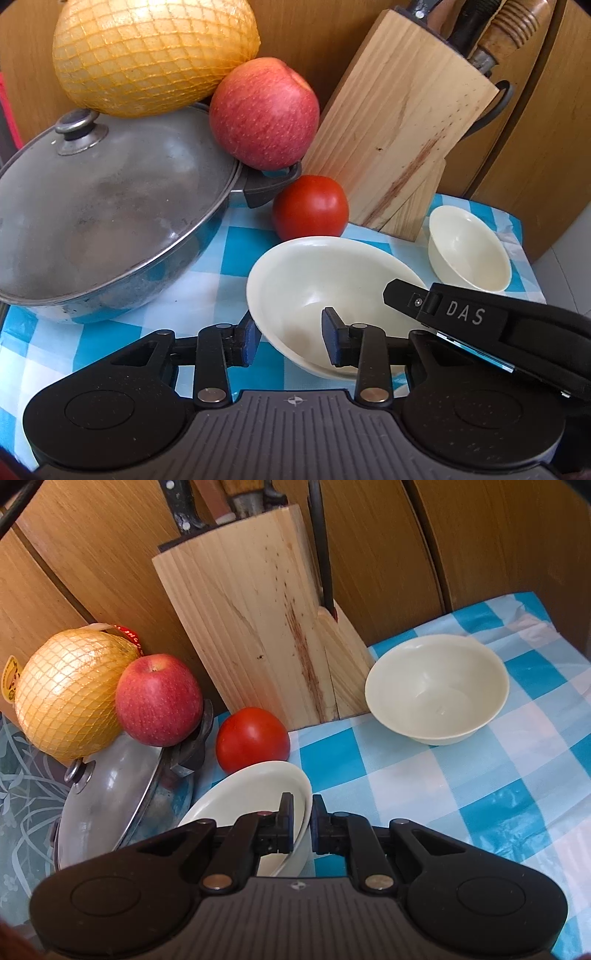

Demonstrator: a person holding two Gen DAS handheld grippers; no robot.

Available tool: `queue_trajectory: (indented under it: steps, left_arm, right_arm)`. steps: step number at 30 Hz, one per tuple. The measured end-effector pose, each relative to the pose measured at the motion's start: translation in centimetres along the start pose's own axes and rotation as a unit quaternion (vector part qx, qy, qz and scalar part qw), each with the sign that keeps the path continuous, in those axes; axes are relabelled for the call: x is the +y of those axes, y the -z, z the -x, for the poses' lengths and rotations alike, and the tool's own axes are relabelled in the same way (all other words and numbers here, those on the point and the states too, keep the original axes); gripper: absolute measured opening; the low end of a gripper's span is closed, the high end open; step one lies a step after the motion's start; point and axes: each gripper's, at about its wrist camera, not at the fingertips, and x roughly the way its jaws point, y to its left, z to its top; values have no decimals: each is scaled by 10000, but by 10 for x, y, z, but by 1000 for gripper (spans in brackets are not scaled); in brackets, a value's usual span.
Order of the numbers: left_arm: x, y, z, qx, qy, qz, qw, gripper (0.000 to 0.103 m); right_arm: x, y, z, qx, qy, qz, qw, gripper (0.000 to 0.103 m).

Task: Organize plates and bowls

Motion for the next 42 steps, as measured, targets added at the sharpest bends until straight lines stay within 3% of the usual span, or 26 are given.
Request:
queue_trajectory:
  steps: [19,42]
  left_arm:
    - [-24,12,42,-272,345,-321,9985,43]
    - [-45,50,99,-502,715,-582,9945,51]
  right_arm:
    - [-12,11,60,-305,135,-85,9994,12]
    - [-21,39,141,-493,60,-177,9986,13]
